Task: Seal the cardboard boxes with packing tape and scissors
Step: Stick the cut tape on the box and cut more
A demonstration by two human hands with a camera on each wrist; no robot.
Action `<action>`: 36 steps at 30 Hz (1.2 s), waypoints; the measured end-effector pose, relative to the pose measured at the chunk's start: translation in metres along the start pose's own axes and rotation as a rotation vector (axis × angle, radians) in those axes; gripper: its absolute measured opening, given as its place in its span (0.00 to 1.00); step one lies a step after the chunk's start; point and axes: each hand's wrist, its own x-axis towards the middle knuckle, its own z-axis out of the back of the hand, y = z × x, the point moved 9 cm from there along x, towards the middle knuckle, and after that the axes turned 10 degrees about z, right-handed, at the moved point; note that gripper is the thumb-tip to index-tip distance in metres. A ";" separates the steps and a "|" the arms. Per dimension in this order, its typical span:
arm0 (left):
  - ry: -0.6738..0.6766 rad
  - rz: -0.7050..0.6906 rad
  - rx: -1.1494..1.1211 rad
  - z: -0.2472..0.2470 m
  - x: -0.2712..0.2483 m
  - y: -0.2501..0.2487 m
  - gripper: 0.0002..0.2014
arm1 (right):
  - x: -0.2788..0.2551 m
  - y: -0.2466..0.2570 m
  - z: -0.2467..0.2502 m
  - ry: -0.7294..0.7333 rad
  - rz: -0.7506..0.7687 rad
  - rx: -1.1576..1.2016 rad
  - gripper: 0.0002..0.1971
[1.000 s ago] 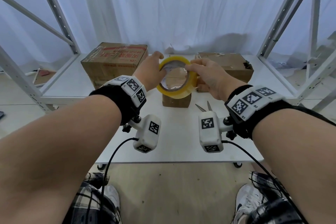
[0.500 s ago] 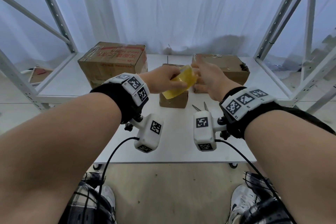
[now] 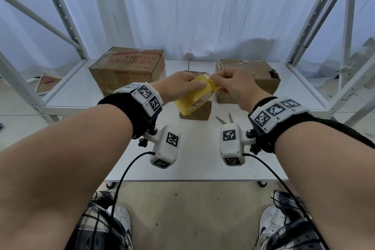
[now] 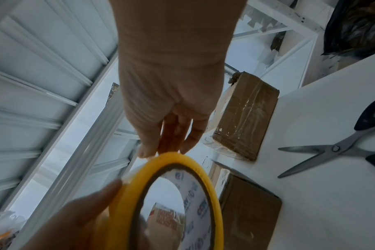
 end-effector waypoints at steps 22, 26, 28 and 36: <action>-0.199 0.123 0.705 0.009 0.020 0.016 0.32 | 0.004 0.032 -0.021 0.077 0.229 -0.534 0.11; -0.166 0.107 0.552 0.010 0.015 0.021 0.28 | 0.004 0.022 -0.018 0.083 0.157 -0.497 0.11; -0.136 0.089 0.379 0.008 0.009 0.019 0.25 | 0.005 0.013 -0.007 0.070 0.099 -0.510 0.10; -0.059 0.038 -0.128 0.006 -0.002 0.014 0.20 | 0.005 0.001 0.010 0.031 0.070 -0.476 0.09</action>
